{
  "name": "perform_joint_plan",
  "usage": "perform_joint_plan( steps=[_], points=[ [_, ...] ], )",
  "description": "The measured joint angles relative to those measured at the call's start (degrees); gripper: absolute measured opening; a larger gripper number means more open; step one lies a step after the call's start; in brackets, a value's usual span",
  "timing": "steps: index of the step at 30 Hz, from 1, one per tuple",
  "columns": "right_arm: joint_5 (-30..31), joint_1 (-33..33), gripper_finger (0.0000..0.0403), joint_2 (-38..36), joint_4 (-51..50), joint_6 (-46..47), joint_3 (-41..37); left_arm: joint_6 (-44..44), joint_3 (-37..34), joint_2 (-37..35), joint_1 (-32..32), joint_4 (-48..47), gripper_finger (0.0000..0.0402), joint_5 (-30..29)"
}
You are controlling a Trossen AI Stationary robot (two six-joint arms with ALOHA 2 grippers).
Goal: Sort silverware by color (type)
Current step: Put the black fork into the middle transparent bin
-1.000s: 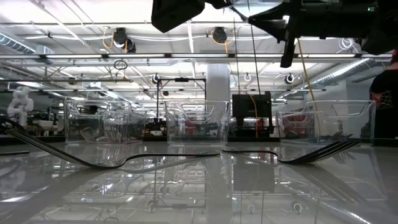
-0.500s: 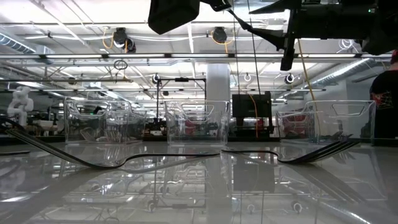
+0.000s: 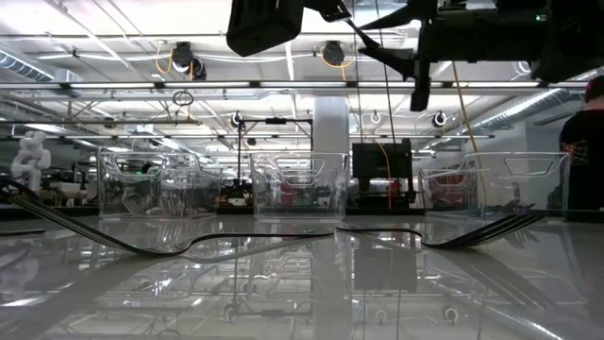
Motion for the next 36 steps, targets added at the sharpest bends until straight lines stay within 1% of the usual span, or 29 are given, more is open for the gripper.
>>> perform_joint_plan(
  steps=[3, 7, 9, 12, 16, 18, 20, 23, 27, 31, 33, 36],
  points=[
    [0.00, -0.02, 0.0093, 1.21, 0.05, -1.28, 1.48, 0.00, 0.00, 0.00, -0.08, 0.00, 0.0002, -0.35],
    [-0.04, -0.02, 0.0035, 1.86, 0.77, -0.85, 2.07, 0.21, -0.20, 0.00, -0.17, -0.35, 0.0002, -0.89],
    [-0.04, 0.00, 0.0015, 1.84, 1.12, -0.47, 2.10, -0.11, -0.62, 0.01, -0.17, -0.71, 0.0006, -0.89],
    [-0.13, 0.00, 0.0014, 1.84, 2.01, -2.10, 2.11, -4.08, -1.25, 0.02, -0.07, -0.43, 0.0028, -0.03],
    [-1.02, -0.06, 0.0007, 1.84, 4.88, -5.86, 2.11, -10.82, -1.42, 0.02, 0.03, -1.03, 0.0081, -0.53],
    [-2.85, -0.73, 0.0006, 1.84, 5.60, -7.14, 2.11, -14.86, -1.42, 0.02, -0.14, -1.02, 0.0112, -0.68],
    [-4.97, -1.82, 0.0006, 1.84, 5.57, -7.24, 2.11, -20.70, -1.42, 0.02, -0.53, -0.96, 0.0141, -0.75],
    [-8.21, -3.89, 0.0004, 1.50, 5.07, -7.76, 2.11, -29.73, -1.42, -0.57, -0.78, -0.94, 0.0172, 0.73],
    [-11.63, -6.84, 0.0002, 1.08, 3.83, -8.30, 1.85, -34.91, -1.31, -2.30, -1.18, -0.68, 0.0183, 4.54],
    [-18.01, -10.82, 0.0002, -0.31, 3.71, -6.33, 3.18, -38.88, -1.33, -4.27, -2.27, -1.51, 0.0184, 6.37],
    [-21.31, -12.79, 0.0002, -0.56, 1.07, -6.20, 4.80, -40.00, -1.33, -5.94, -2.89, -1.43, 0.0184, 6.32],
    [-27.01, -16.00, 0.0002, -0.71, -5.12, -7.15, 9.77, -43.51, -1.31, -8.28, -3.96, -3.99, 0.0185, 6.24]
  ],
)
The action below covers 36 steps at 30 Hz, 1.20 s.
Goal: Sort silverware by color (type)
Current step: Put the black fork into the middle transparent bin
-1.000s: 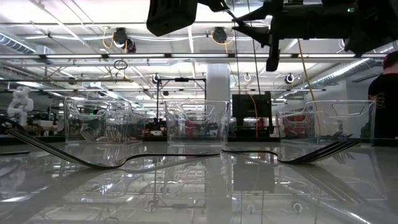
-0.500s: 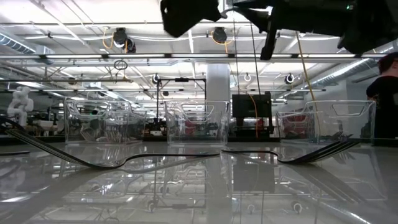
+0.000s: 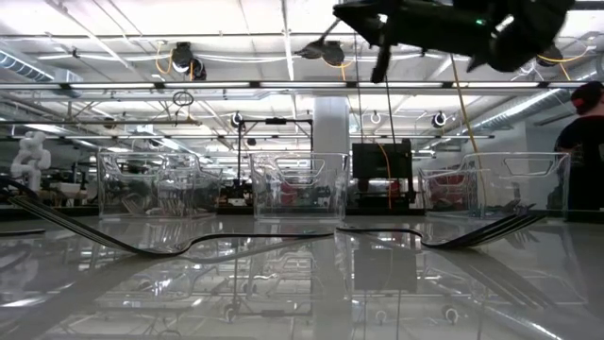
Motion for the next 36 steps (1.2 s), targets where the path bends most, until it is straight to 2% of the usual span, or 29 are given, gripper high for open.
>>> perform_joint_plan(
  steps=[3, 7, 13, 17, 21, 25, 32, 36],
  points=[
    [-5.88, -3.10, 0.0002, 0.15, -11.30, -3.18, 6.64, -5.59, 0.00, -1.80, -0.77, -6.19, 0.0185, 0.19],
    [-7.93, -5.61, 0.0002, 0.09, -23.56, -10.98, 14.63, -17.80, 0.00, -2.14, -2.11, -20.00, 0.0185, -1.76],
    [-17.29, -10.55, 0.0002, 0.09, -27.86, -15.58, 19.34, -43.17, -0.04, -2.02, -3.68, -41.52, 0.0185, -5.68],
    [-21.88, -16.76, 0.0002, 1.00, -28.35, -14.57, 19.36, -47.51, -0.07, -2.01, -4.66, -43.43, 0.0184, -5.30],
    [-28.68, -21.74, 0.0002, 4.21, -25.60, -12.43, 19.36, -47.63, -0.07, -1.99, -4.61, -42.76, 0.0171, -1.20],
    [-33.09, -23.61, 0.0002, 8.78, -19.14, -11.04, 19.36, -40.28, -0.07, -1.99, -3.02, -33.37, 0.0147, 3.88],
    [-38.19, -25.10, 0.0002, 16.11, -15.86, -9.92, 22.80, -9.30, -0.07, -1.95, 0.75, -4.49, 0.0104, 20.05],
    [-41.69, -25.72, 0.0002, 19.20, -16.11, -8.82, 26.67, 5.85, -0.07, -1.95, 2.23, 4.13, 0.0086, 27.12]
  ],
)
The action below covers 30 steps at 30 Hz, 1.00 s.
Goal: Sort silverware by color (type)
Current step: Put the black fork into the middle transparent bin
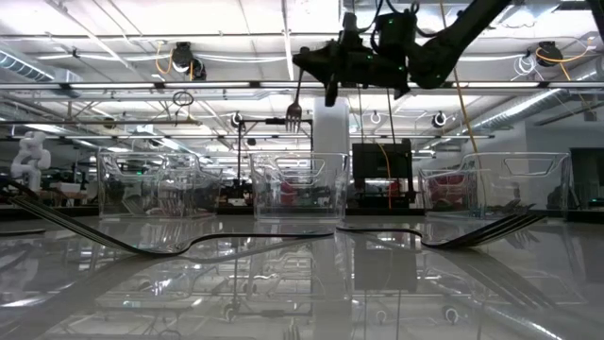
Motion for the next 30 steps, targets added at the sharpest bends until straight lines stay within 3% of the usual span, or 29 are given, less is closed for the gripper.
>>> perform_joint_plan(
  steps=[3, 9, 13, 17, 23, 30],
  points=[
    [-0.98, -0.76, 0.0002, 1.13, -0.55, -0.05, 2.13, 5.91, 0.00, 0.02, 1.60, 0.22, 0.0077, 2.97],
    [-4.59, -3.11, 0.0002, 1.92, -1.34, -1.29, 2.44, 7.41, -0.13, 0.02, 6.60, 1.81, 0.0070, 12.24],
    [-7.55, -4.23, 0.0002, 1.92, -1.72, -2.68, 1.52, 14.78, -6.02, -0.09, 9.74, 16.92, 0.0070, 22.50],
    [-11.92, -5.65, 0.0002, 1.86, -4.05, -4.04, 1.38, 17.11, -12.90, -1.88, 12.07, 26.65, 0.0070, 24.52],
    [-13.90, -7.78, 0.0002, 1.90, -8.81, -6.32, 1.34, 13.82, -29.99, -12.36, 13.85, 36.37, 0.0070, 24.21],
    [-10.96, -7.20, 0.0002, 1.92, -12.82, -12.68, 1.25, 13.71, -53.25, -26.80, 15.22, 62.49, 0.0070, 22.31]
  ],
)
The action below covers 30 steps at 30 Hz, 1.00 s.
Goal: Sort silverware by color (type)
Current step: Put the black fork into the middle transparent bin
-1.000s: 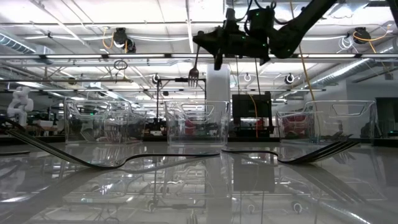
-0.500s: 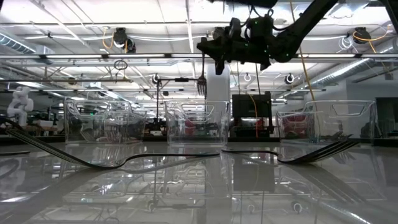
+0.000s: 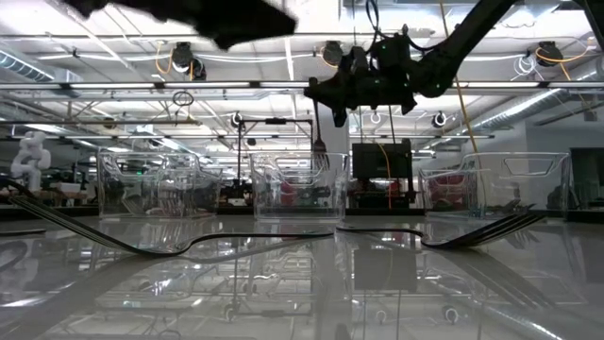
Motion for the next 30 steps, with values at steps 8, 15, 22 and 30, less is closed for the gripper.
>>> perform_joint_plan(
  steps=[8, 15, 22, 30],
  points=[
    [3.84, 1.57, 0.0002, 1.55, 0.35, -1.11, 0.00, -0.09, -9.70, -6.29, 1.22, 8.62, 0.0070, -1.34],
    [7.99, 2.86, 0.0002, 7.62, 5.93, 1.08, -0.10, -0.28, -9.57, -6.16, 1.34, 7.08, 0.0070, -1.33],
    [10.31, 2.85, 0.0006, 12.19, 9.96, 7.90, -0.04, -1.48, -9.57, -6.09, 1.21, 5.02, 0.0070, -1.19],
    [11.03, 2.86, 0.0013, 14.06, 9.72, 8.12, -0.04, -1.65, -9.57, -6.09, 1.23, 3.53, 0.0070, -1.15]
  ],
)
